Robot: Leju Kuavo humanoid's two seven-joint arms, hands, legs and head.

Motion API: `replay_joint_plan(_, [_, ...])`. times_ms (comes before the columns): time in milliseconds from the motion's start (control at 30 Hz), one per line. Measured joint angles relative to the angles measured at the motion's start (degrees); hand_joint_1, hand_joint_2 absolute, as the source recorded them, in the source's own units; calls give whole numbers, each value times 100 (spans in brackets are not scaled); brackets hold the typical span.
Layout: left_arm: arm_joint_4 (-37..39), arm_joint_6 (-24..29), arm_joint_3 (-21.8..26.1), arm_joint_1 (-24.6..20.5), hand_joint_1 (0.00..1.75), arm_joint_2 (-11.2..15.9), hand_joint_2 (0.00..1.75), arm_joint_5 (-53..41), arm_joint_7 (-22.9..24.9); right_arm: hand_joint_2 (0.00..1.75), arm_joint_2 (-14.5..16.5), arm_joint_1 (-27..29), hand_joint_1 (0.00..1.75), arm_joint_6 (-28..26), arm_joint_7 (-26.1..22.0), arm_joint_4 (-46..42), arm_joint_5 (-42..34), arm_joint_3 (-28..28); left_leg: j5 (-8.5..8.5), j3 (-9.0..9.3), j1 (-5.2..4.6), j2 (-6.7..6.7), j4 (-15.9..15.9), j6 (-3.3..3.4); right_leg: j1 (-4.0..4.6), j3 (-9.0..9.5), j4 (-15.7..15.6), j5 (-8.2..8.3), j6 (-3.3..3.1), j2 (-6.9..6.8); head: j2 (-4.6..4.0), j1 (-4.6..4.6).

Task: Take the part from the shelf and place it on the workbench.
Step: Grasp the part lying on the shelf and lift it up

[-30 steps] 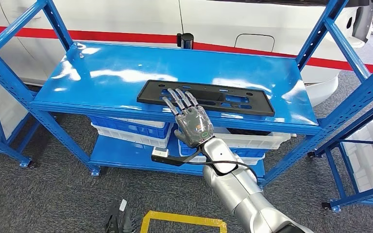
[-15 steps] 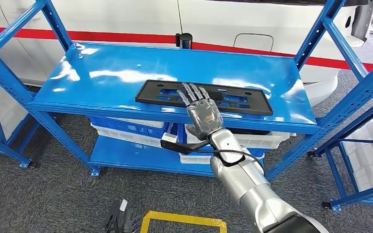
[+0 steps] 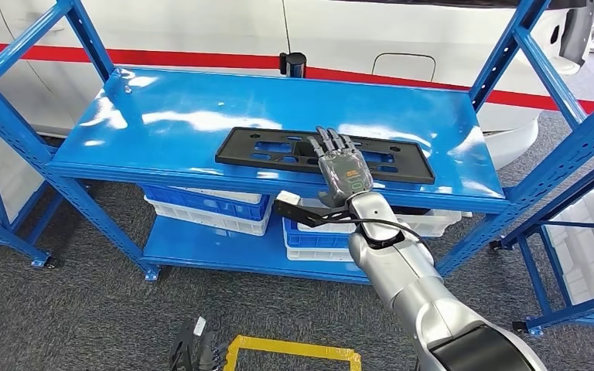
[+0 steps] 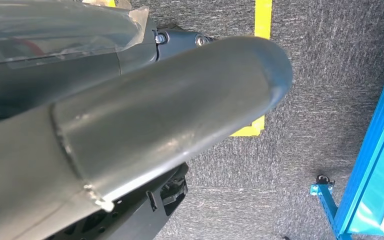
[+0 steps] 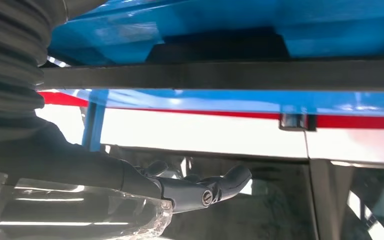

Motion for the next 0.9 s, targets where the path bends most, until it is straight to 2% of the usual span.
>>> replay_joint_plan(233, [0,-17,0,-4,0,-15,0,-11,7,175,-7,-65,0,123,70,115,16,-24,0,0,0,0,0,0,0,0,1,0,0,0,0,-1])
replay_joint_plan(600, [0,-36,0,-9,0,-44,0,-26,42,175,-11,-208,0,668,364,279,55,-64,0,0,0,0,0,0,0,0,1,0,0,1,0,-1])
replay_joint_plan(900, [0,-44,0,-12,0,-56,0,-27,73,175,-4,-282,0,751,458,329,132,-91,0,-1,0,0,0,0,0,0,1,0,0,1,0,-1])
